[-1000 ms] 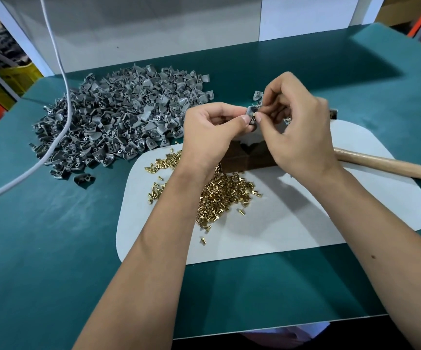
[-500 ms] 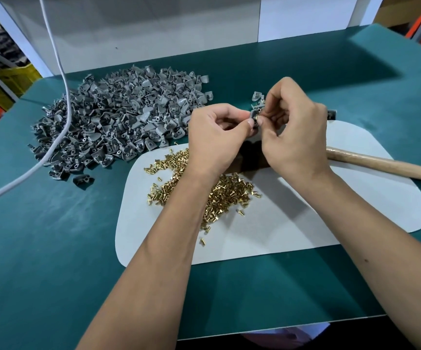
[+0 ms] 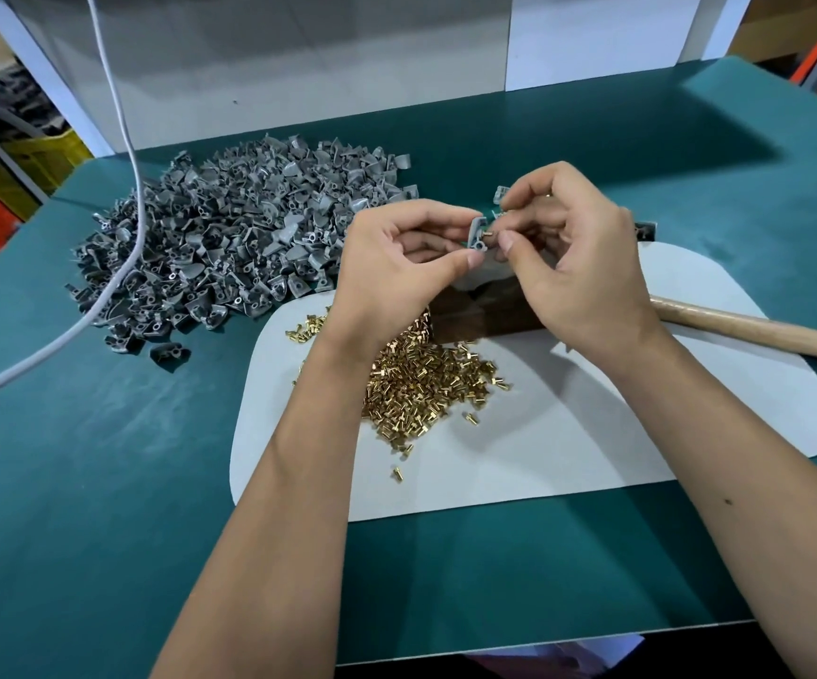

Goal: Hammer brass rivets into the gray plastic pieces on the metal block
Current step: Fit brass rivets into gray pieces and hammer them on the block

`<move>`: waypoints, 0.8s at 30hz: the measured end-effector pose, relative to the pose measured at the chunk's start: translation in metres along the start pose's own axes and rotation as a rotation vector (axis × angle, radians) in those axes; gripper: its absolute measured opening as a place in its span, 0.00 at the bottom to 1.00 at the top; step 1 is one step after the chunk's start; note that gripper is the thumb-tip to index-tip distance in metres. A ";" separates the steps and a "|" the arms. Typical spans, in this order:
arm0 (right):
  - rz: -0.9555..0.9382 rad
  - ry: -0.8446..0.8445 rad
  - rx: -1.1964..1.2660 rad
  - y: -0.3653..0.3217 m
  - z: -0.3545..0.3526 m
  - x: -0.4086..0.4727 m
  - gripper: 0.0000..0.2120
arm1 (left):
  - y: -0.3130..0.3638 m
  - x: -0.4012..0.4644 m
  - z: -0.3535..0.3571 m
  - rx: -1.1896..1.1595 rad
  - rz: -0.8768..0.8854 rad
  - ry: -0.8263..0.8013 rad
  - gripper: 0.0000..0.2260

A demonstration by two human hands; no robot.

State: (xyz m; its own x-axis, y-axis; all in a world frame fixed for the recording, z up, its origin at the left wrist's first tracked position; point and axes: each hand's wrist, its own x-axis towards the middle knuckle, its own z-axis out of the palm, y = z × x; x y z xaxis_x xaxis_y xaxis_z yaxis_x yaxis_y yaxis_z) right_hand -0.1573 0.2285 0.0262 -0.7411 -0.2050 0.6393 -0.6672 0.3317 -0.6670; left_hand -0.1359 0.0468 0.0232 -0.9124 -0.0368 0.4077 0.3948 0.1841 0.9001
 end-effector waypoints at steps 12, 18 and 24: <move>-0.217 0.079 -0.172 -0.002 -0.003 0.003 0.03 | -0.001 0.000 0.000 -0.128 -0.060 -0.026 0.10; -0.273 0.027 -0.212 -0.002 -0.002 0.003 0.04 | 0.000 0.001 0.001 -0.137 -0.117 -0.020 0.11; -0.192 0.060 -0.198 -0.001 -0.001 0.002 0.03 | -0.002 0.001 0.001 -0.253 -0.152 -0.010 0.10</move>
State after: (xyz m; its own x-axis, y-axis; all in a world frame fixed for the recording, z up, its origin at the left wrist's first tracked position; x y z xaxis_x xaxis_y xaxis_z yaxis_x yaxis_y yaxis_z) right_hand -0.1579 0.2285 0.0287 -0.5929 -0.2286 0.7722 -0.7628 0.4667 -0.4476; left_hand -0.1381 0.0468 0.0215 -0.9637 -0.0355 0.2645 0.2664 -0.0737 0.9610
